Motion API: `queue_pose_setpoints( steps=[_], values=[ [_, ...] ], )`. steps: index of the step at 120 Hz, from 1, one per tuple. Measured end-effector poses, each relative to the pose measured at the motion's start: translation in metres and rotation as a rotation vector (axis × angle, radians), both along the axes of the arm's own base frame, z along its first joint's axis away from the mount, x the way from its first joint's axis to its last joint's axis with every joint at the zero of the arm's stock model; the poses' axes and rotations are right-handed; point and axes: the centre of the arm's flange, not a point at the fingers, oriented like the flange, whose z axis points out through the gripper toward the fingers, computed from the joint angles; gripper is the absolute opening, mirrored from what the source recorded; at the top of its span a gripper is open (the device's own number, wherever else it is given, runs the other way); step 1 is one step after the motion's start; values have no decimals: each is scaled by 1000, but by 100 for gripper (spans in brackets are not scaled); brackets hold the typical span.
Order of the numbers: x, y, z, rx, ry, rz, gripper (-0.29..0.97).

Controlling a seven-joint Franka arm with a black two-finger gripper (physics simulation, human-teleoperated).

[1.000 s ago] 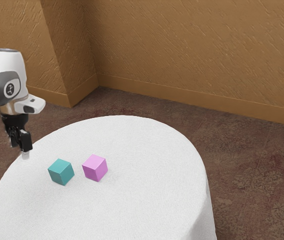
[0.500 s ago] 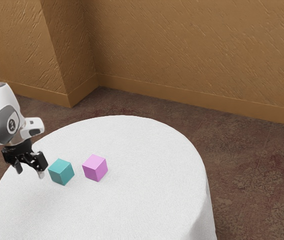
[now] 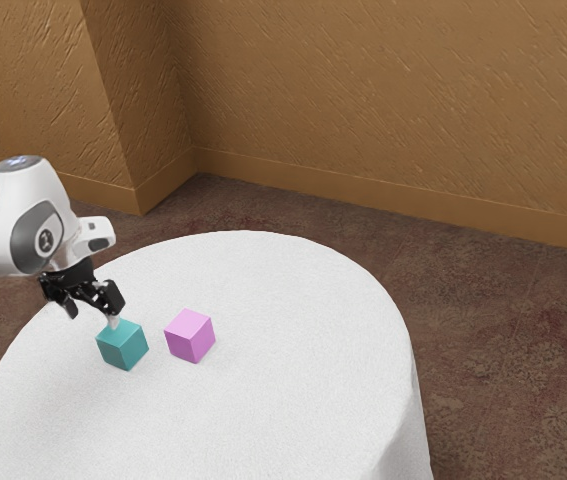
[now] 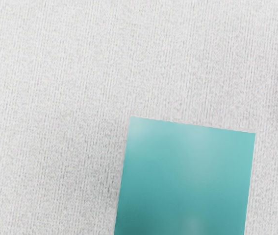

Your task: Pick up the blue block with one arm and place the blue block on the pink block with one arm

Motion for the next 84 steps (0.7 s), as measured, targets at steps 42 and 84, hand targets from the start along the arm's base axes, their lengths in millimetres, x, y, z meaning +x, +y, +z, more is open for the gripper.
queue_pose_setpoints(
  steps=[42, 84],
  values=[
    [17, -20, -22, -15, 19, -29, 68],
    [17, -18, -40, -21, 39, -17, 68]
  ],
)
